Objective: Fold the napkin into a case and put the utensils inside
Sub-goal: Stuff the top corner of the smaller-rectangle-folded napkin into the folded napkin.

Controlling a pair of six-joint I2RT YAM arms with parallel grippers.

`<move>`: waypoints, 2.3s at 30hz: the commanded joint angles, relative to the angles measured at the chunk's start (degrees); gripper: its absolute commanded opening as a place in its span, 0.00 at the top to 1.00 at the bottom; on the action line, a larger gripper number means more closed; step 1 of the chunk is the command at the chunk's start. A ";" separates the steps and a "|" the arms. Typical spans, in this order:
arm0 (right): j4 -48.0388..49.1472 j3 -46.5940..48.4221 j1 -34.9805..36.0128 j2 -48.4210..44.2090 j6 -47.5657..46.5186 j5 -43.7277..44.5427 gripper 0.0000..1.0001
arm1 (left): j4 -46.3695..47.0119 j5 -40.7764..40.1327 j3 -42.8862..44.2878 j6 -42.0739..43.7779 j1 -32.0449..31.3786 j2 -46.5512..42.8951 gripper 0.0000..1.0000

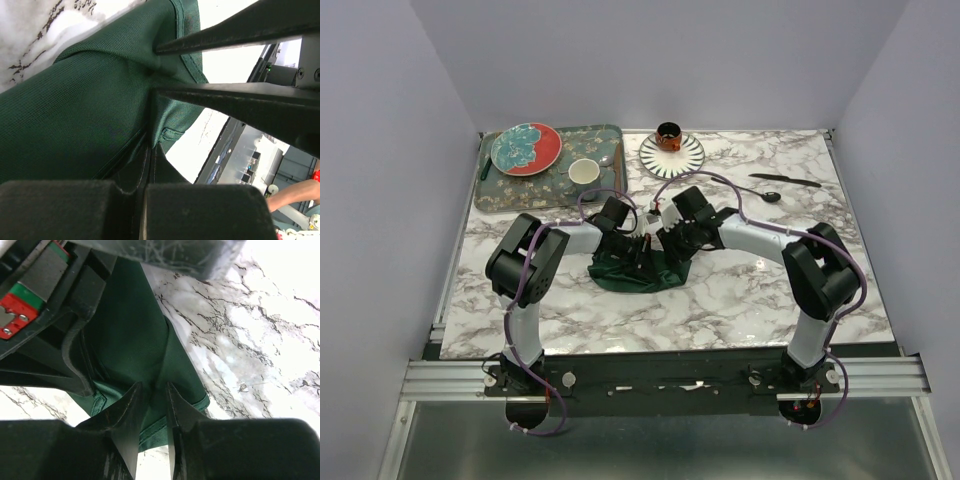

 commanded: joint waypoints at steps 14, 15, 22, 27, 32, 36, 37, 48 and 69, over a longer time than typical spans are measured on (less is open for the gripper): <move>-1.79 2.65 0.93 1.23 -0.18 5.18 0.99 | -1.29 -1.97 1.02 0.30 0.65 1.33 1.00; -1.79 2.56 0.93 0.70 0.17 4.74 0.99 | -1.29 -1.97 1.03 0.22 0.65 1.06 1.00; -1.79 1.86 1.02 -3.17 0.97 2.54 0.99 | -1.90 -2.49 2.08 -0.05 0.74 0.80 1.00; -1.79 1.42 0.93 -4.31 1.06 2.01 0.99 | -2.51 -2.58 2.52 0.13 1.18 1.15 1.00; -1.79 0.54 0.93 -4.23 0.53 0.69 0.99 | -2.34 -2.23 3.83 -0.49 1.53 0.71 1.00; -1.79 0.45 1.02 -3.70 0.53 -0.27 0.99 | -2.51 -2.06 6.12 -1.45 1.62 0.97 1.00; -1.79 0.45 0.93 -3.53 0.53 -0.28 0.99 | -2.69 -1.97 7.08 -1.98 1.62 1.15 1.00; -1.00 0.45 1.02 -3.44 0.70 -0.01 0.99 | -4.80 -2.41 12.19 -2.16 1.44 5.27 1.00; -0.12 1.33 0.84 -0.01 0.00 1.39 0.99 | -4.71 -1.70 17.55 -5.23 1.53 9.41 1.00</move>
